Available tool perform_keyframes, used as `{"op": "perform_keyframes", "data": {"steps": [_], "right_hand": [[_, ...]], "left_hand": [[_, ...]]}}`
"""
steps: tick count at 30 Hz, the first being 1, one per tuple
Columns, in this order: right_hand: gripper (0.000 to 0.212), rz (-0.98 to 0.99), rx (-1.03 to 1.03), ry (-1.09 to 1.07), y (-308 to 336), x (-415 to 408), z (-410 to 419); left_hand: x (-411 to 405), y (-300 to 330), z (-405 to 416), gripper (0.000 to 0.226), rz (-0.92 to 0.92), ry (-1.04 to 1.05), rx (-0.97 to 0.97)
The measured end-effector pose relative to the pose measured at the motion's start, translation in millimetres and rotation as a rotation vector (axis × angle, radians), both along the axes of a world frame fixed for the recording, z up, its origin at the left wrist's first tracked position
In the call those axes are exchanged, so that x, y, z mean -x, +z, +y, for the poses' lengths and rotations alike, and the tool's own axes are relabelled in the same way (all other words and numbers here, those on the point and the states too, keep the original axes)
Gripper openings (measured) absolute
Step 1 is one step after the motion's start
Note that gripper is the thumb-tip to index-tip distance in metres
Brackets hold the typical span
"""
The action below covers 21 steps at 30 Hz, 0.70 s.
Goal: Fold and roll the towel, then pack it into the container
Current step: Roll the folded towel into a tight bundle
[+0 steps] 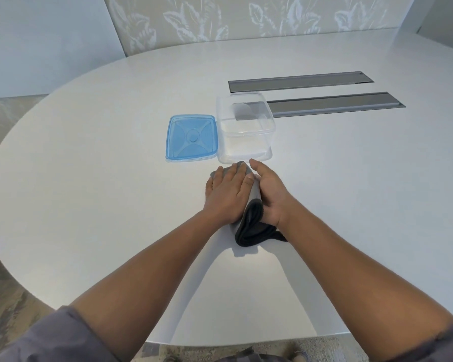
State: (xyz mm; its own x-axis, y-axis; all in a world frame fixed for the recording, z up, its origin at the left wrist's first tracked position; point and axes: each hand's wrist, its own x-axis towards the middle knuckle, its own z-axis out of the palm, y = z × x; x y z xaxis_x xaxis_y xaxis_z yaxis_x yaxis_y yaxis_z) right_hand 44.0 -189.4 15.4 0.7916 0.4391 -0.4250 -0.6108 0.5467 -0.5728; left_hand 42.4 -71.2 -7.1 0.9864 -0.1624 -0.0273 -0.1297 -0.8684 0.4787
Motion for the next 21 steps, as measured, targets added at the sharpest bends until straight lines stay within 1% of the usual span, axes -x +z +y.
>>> {"op": "perform_keyframes", "data": {"steps": [1,2,4,5,7,10,11,12,14,15,16,17,19,21], "right_hand": [[0.069,-0.018,0.060,0.026,5.6,-0.2,-3.5],[0.063,-0.035,0.136,0.049,12.0,-0.3,-7.3],[0.035,-0.068,0.356,0.054,22.2,-2.0,-15.1],[0.024,-0.093,0.519,0.045,25.8,-2.6,-19.2],[0.013,-0.177,0.898,0.066,34.2,-2.5,-23.8],[0.014,-0.497,1.522,0.218,44.9,4.3,-20.9],[0.016,-0.599,1.661,0.210,47.4,8.3,-16.1],[0.018,-0.677,1.696,0.152,49.1,12.6,-9.9],[0.020,-0.764,1.608,0.023,46.7,19.2,4.4],[0.021,-0.788,1.571,-0.007,40.8,20.7,11.4],[0.024,-0.808,1.576,0.012,32.0,21.8,16.9],[0.033,-0.838,1.622,0.069,21.6,22.6,20.3],[0.057,-0.867,1.746,0.224,2.4,26.7,20.6],[0.065,-0.900,1.781,0.276,-6.5,31.6,15.7]], "left_hand": [[0.4,-1.7,0.1,0.065,-0.003,-0.006,-0.017],[1.6,-3.5,-0.6,0.067,-0.007,-0.007,-0.033],[3.9,-7.9,-3.4,0.073,-0.024,-0.006,-0.061],[4.5,-9.2,-4.9,0.077,-0.035,-0.006,-0.081],[4.6,-10.2,-6.6,0.090,-0.045,-0.012,-0.134],[3.3,-13.2,-6.1,0.104,-0.043,-0.032,-0.202],[3.1,-13.5,-6.5,0.106,-0.045,-0.033,-0.203],[3.3,-13.4,-7.3,0.107,-0.049,-0.027,-0.202],[3.8,-13.9,-8.6,0.101,-0.077,-0.007,-0.209],[3.6,-15.0,-8.4,0.096,-0.096,-0.002,-0.225],[3.7,-17.2,-6.7,0.091,-0.116,-0.003,-0.256],[3.9,-20.1,-5.1,0.088,-0.140,-0.005,-0.301],[2.9,-29.3,-2.7,0.088,-0.183,-0.018,-0.412],[-1.4,-37.4,-1.7,0.092,-0.186,-0.031,-0.458]]}}
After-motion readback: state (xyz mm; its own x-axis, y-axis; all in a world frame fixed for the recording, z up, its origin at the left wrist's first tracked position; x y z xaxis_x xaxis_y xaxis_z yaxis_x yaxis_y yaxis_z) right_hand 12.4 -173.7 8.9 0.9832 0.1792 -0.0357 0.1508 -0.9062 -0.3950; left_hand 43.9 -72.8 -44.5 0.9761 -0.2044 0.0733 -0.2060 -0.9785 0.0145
